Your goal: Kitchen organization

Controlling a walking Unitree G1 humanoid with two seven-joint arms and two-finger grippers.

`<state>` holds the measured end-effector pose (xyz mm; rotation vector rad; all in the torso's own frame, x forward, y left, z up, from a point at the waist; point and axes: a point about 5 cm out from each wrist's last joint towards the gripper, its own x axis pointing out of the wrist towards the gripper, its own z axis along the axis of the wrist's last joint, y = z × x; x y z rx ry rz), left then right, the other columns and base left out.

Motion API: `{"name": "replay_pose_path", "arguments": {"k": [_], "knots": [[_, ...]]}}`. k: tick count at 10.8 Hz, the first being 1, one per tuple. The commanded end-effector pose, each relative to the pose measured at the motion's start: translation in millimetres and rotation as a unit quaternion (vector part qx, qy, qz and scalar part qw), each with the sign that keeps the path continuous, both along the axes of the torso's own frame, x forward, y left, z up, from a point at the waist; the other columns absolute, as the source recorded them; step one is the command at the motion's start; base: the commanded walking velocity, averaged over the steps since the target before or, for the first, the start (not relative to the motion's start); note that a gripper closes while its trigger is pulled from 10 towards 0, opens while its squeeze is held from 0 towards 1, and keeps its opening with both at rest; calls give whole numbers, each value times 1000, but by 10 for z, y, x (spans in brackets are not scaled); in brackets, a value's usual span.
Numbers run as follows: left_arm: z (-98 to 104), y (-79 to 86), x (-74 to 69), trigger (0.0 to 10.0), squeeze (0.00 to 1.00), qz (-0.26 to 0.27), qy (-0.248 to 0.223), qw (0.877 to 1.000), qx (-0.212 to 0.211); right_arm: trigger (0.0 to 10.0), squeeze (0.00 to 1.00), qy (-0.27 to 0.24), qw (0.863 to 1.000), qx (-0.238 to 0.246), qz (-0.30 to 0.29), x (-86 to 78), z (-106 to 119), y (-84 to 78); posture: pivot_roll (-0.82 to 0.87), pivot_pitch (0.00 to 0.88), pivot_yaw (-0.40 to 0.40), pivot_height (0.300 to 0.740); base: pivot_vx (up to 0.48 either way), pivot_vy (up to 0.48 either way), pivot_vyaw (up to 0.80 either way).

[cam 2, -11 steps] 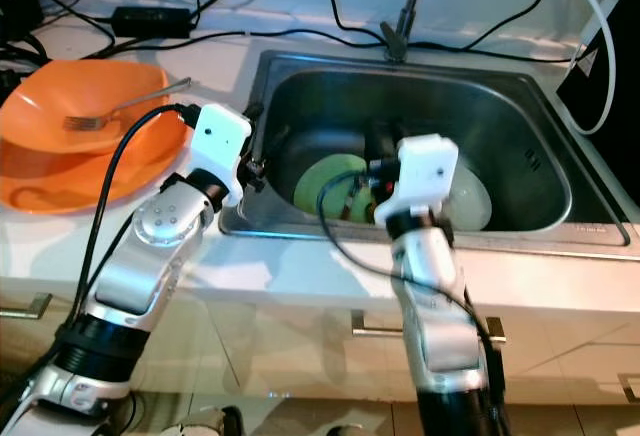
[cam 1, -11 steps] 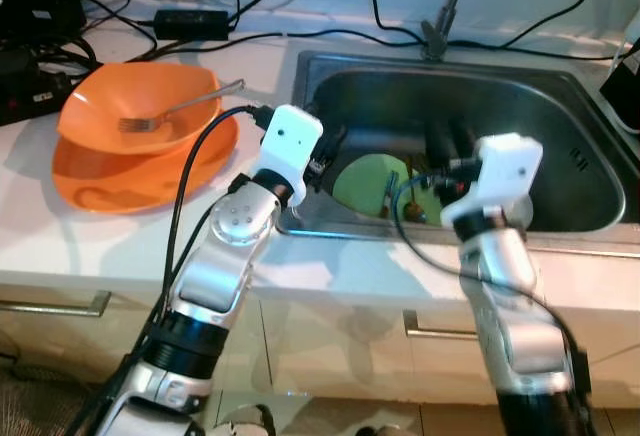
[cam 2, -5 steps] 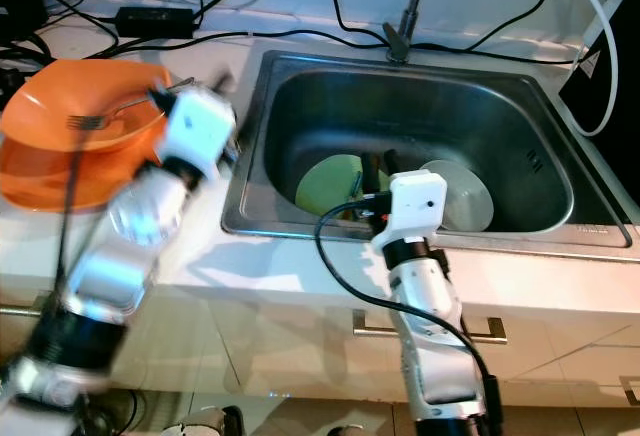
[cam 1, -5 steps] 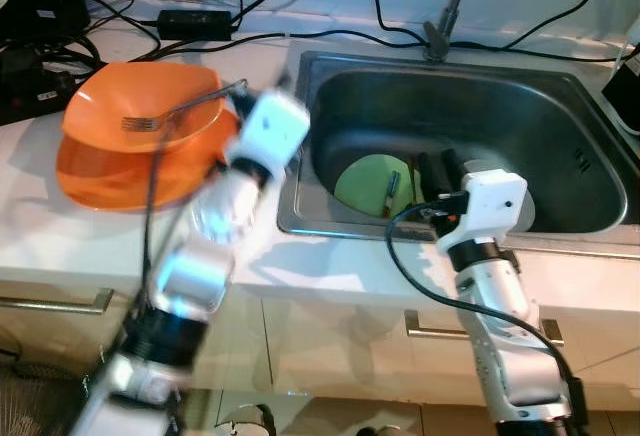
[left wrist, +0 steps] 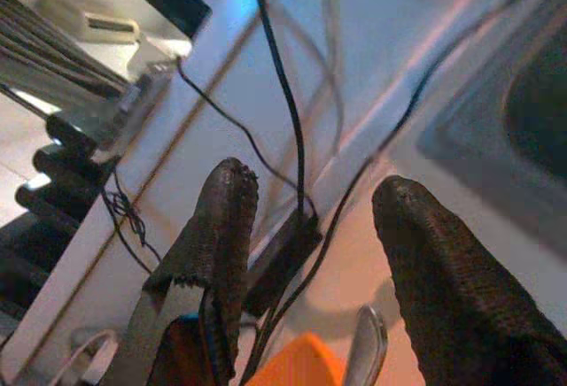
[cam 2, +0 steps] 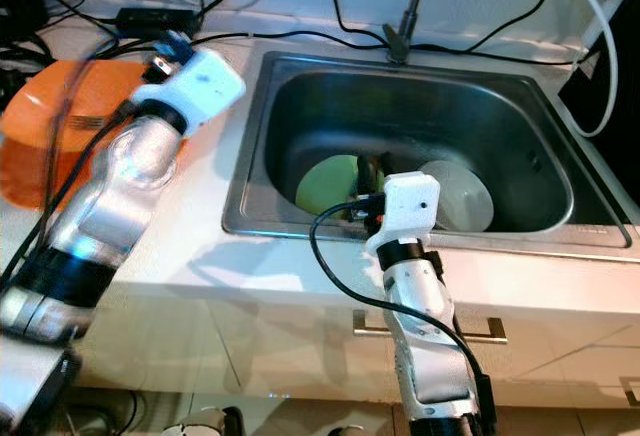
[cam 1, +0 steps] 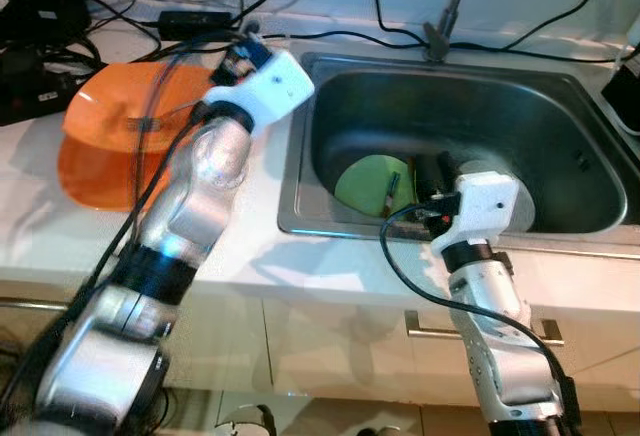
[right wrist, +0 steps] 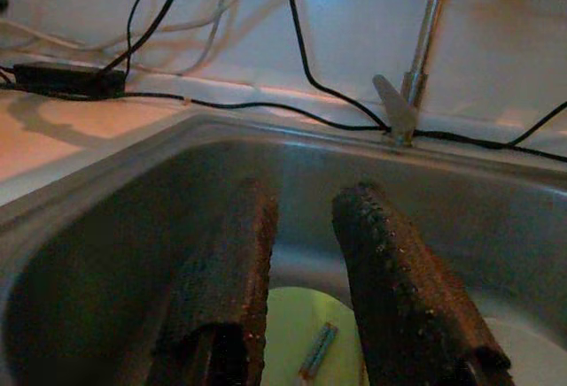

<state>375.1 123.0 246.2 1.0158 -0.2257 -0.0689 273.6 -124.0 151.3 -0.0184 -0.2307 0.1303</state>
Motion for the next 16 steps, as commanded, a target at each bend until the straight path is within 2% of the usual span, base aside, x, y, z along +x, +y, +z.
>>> {"name": "replay_pose_path", "arguments": {"k": [1,2,6,9,10,11,16], "knots": [[-28,-23,33,10000,0,5,12,1000,16,10000,0,-2,1000,1,-10,7,5,-36,61,55,-44,740,0,0,0],[-65,1,90,10000,0,22,26,999,26,10000,0,-2,1000,1,-13,15,8,-51,60,59,-43,740,0,0,0],[-150,51,122,10000,0,57,52,996,47,10000,0,1,1000,3,-12,35,1,-33,65,66,-47,740,0,0,0],[-218,54,131,10000,0,64,67,994,57,10000,0,2,1000,3,-11,33,-2,-31,61,71,-45,740,0,0,0],[-222,52,135,6000,0,64,69,994,57,10000,0,3,1000,3,-11,32,-1,-30,61,71,-45,740,0,0,0],[-223,57,138,0,0,67,70,994,55,10000,0,3,1000,3,-12,30,-3,-31,59,71,-43,740,0,0,0],[-225,128,154,0,0,85,69,992,67,10000,0,6,1000,2,-12,29,-18,-38,59,73,-45,740,0,0,0]]}}
